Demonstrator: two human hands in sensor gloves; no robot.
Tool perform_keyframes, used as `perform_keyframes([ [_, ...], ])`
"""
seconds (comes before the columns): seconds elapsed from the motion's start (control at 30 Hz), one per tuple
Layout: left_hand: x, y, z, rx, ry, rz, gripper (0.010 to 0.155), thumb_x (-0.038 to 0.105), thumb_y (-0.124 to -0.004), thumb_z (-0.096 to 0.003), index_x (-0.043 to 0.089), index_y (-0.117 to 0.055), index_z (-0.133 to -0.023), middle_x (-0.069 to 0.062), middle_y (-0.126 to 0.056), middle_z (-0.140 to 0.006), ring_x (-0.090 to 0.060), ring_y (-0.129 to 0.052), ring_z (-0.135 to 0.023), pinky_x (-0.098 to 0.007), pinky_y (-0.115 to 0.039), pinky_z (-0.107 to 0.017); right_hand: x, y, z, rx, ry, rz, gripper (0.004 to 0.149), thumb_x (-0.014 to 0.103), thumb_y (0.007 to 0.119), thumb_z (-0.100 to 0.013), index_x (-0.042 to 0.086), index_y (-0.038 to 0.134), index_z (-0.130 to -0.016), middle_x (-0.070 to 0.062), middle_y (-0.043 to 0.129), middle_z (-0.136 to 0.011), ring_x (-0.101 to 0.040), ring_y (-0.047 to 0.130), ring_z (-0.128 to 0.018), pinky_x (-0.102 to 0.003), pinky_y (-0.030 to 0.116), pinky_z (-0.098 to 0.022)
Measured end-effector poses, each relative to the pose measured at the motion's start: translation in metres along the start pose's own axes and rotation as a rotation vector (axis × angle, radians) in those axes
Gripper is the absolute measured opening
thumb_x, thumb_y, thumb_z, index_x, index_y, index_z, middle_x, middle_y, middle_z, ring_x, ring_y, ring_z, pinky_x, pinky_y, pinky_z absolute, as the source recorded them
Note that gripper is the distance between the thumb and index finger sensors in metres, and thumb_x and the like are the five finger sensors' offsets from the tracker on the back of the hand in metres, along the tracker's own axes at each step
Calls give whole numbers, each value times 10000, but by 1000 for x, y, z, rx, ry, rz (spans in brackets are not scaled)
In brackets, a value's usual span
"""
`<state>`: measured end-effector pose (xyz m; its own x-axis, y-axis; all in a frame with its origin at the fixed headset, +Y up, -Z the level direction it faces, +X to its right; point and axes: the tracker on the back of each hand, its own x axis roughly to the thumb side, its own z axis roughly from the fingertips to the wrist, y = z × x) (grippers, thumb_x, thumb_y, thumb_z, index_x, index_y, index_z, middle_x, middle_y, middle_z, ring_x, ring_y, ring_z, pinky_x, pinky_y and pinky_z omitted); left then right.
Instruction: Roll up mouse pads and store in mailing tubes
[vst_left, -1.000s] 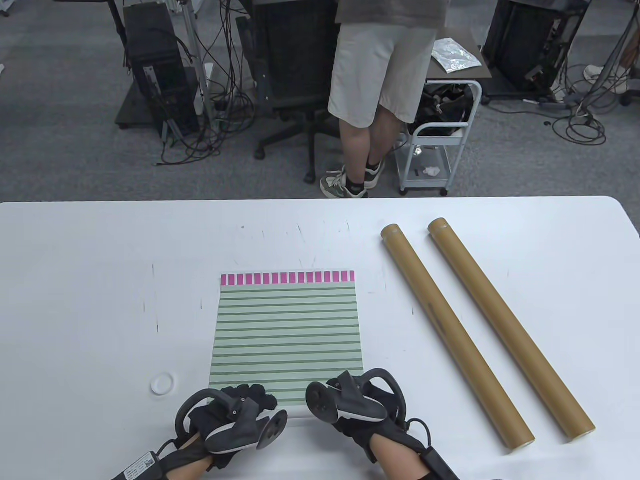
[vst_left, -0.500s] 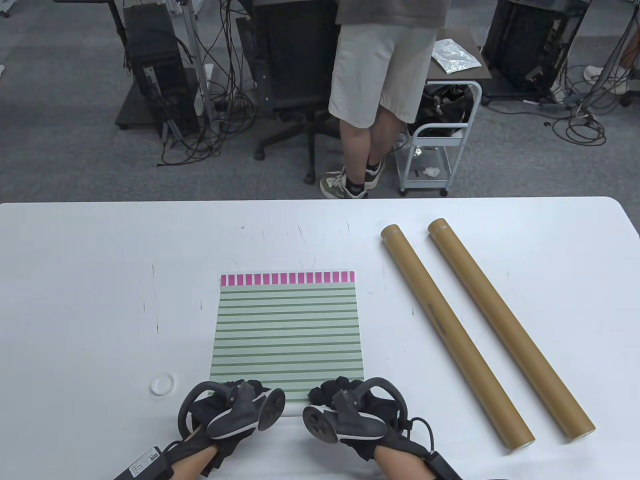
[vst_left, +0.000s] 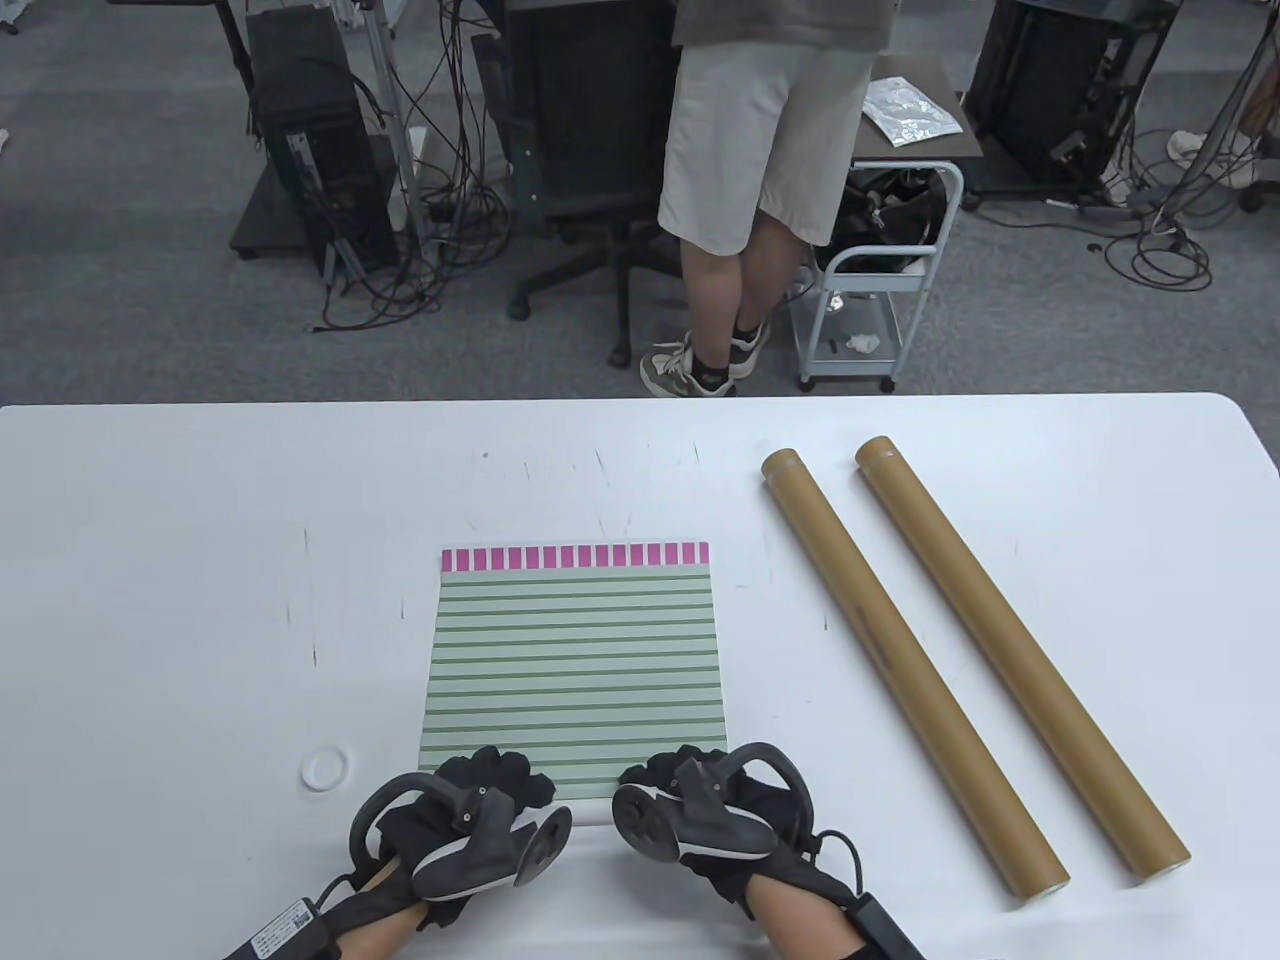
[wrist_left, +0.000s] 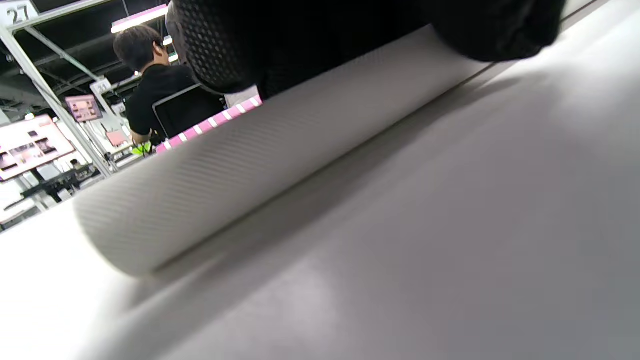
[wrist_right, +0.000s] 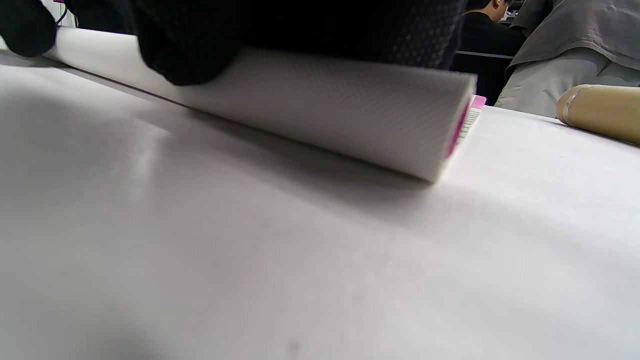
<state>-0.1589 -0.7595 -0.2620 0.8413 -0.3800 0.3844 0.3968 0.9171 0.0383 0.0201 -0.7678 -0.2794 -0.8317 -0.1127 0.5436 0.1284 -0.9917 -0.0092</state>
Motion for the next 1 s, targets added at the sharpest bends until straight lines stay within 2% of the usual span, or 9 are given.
perform_keyframes([
  [0.1,-8,-1,-5,-64,4,155,496,488,-753,-370,412,-744,-861,166,-851,-842,-86,-900,-788,-271,-813,-657,-1,-2,0,3,1,-2,475,308,728,-435,270,745,-908,20,869,-816,-197,902,-653,-370,786,-557],
  [0.3,-6,0,-2,-83,-60,202,480,478,-751,-356,382,-797,-824,142,-901,-781,-87,-944,-718,-275,-844,-614,-1,-3,3,75,-31,-48,469,306,721,-428,272,765,-894,15,883,-790,-204,911,-630,-377,794,-540],
  [0.4,-8,-1,-3,-88,-45,215,450,453,-721,-370,396,-813,-807,154,-916,-773,-83,-956,-710,-271,-852,-604,4,0,6,76,-40,20,486,285,681,-459,254,720,-942,-15,814,-864,-258,841,-725,-435,728,-610],
  [0.5,-8,-1,-8,-120,-34,227,431,436,-710,-372,420,-817,-789,172,-909,-779,-80,-943,-731,-271,-842,-620,5,-1,9,46,-44,121,518,324,660,-465,304,634,-982,-1,678,-951,-222,778,-764,-359,737,-591],
  [0.6,-9,0,-10,-148,-21,213,429,443,-707,-369,442,-809,-786,180,-908,-774,-74,-965,-670,-173,-856,-482,7,-1,6,64,-46,45,492,268,698,-466,273,606,-949,8,737,-860,-224,813,-673,-361,750,-552],
  [0.7,-9,-3,-12,-144,0,171,486,452,-679,-372,449,-707,-857,183,-899,-758,-55,-969,-644,-139,-856,-470,7,-3,6,47,-46,66,478,296,701,-464,283,642,-938,21,781,-860,-212,848,-681,-355,770,-560],
  [0.8,-7,-3,-10,-142,0,157,483,441,-667,-386,522,-612,-858,175,-873,-789,-65,-963,-654,-139,-853,-478,1,0,5,97,-45,-11,598,412,782,-408,269,624,-967,4,758,-893,-231,823,-722,-379,744,-595],
  [0.9,-3,-1,-8,-134,-12,111,468,432,-669,-400,593,-585,-831,144,-718,-938,-73,-968,-669,-139,-867,-478,-3,1,1,68,-24,-2,570,384,810,-391,320,639,-931,53,781,-859,-183,843,-696,-346,761,-584],
  [1.0,1,2,-2,-94,-30,77,454,430,-689,-413,540,-619,-849,130,-695,-965,-99,-980,-699,-150,-887,-487,-4,1,2,41,-11,-28,534,368,799,-398,306,691,-917,46,825,-836,-189,868,-681,-349,775,-570],
])
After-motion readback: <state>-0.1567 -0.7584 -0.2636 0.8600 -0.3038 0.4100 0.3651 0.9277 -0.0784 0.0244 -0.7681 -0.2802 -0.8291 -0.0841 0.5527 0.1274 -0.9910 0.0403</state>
